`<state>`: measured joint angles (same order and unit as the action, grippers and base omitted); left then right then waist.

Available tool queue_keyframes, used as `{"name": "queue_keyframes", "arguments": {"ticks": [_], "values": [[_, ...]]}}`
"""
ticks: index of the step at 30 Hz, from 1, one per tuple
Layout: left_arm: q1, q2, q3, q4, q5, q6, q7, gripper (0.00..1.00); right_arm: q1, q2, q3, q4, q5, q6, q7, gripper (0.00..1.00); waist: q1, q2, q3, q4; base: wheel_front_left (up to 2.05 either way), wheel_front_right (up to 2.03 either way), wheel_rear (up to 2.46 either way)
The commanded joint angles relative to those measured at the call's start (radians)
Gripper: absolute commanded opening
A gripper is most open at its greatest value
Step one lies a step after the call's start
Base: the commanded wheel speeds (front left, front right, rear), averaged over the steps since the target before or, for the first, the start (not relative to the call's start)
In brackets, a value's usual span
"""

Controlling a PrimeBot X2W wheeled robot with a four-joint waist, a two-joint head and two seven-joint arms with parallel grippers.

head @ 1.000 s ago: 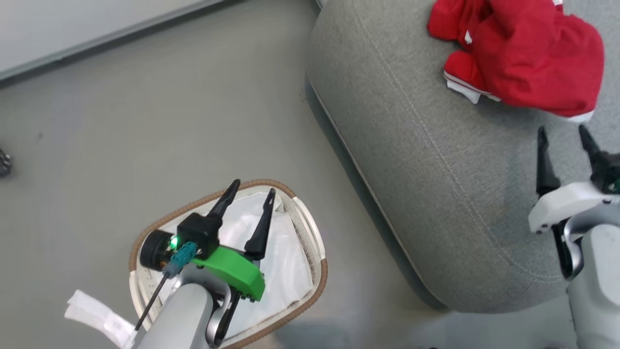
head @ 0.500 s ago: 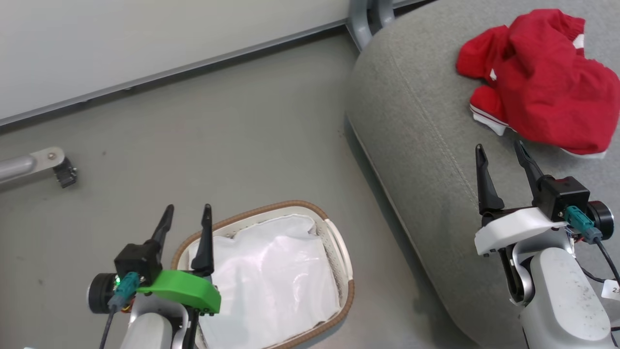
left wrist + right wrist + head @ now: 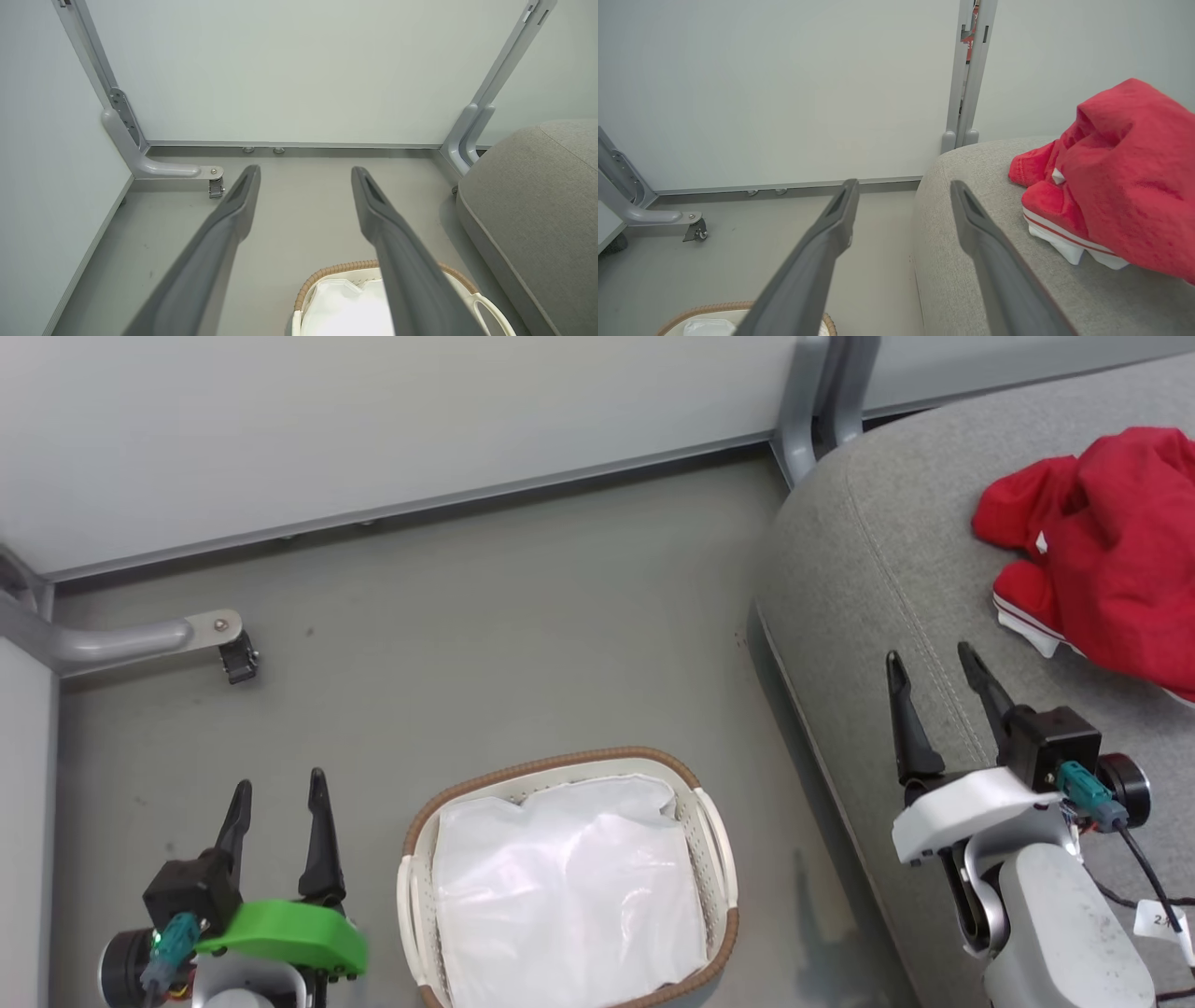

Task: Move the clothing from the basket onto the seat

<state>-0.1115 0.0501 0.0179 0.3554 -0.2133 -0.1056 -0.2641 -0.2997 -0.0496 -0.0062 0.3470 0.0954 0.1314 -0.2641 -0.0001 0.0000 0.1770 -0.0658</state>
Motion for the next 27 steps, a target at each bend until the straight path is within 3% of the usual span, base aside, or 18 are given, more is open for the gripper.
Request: {"name": "queue_keyframes", "arguments": {"ticks": [1, 10, 22, 23, 27], "values": [[0.021, 0.001, 0.005, -0.006, -0.007, 0.003, 0.0, 1.0, 0.02, -0.004, -0.002, 0.004, 0.009, -0.001, -0.001, 1.0, 0.0001, 0.0, -0.023, 0.019, 0.0, 0.0, 0.0], [0.093, 0.001, 0.022, -0.031, -0.017, 0.018, 0.0, 1.0, 0.085, -0.004, 0.005, 0.018, 0.024, -0.001, 0.0, 1.0, 0.0001, 0.0, -0.065, 0.023, 0.0, 0.0, 0.0], [0.106, 0.001, 0.006, -0.023, -0.038, 0.004, 0.0, 1.0, 0.109, -0.003, 0.023, 0.023, 0.029, -0.001, 0.0, 1.0, 0.0001, 0.0, -0.07, 0.023, 0.0, 0.0, 0.0], [0.097, 0.0, 0.005, -0.022, -0.035, 0.007, 0.0, 0.0, 0.1, 0.0, 0.024, 0.021, 0.027, 0.0, 0.0, 0.0, 0.0001, 0.0, -0.07, 0.023, 0.0, 0.0, 0.0], [0.097, -0.006, 0.007, 0.007, -0.042, 0.007, 0.004, 0.0, 0.112, 0.006, 0.021, 0.048, 0.036, 0.0, 0.005, 0.0, 0.0001, 0.0, -0.071, 0.023, 0.0, 0.0, 0.0]]}}
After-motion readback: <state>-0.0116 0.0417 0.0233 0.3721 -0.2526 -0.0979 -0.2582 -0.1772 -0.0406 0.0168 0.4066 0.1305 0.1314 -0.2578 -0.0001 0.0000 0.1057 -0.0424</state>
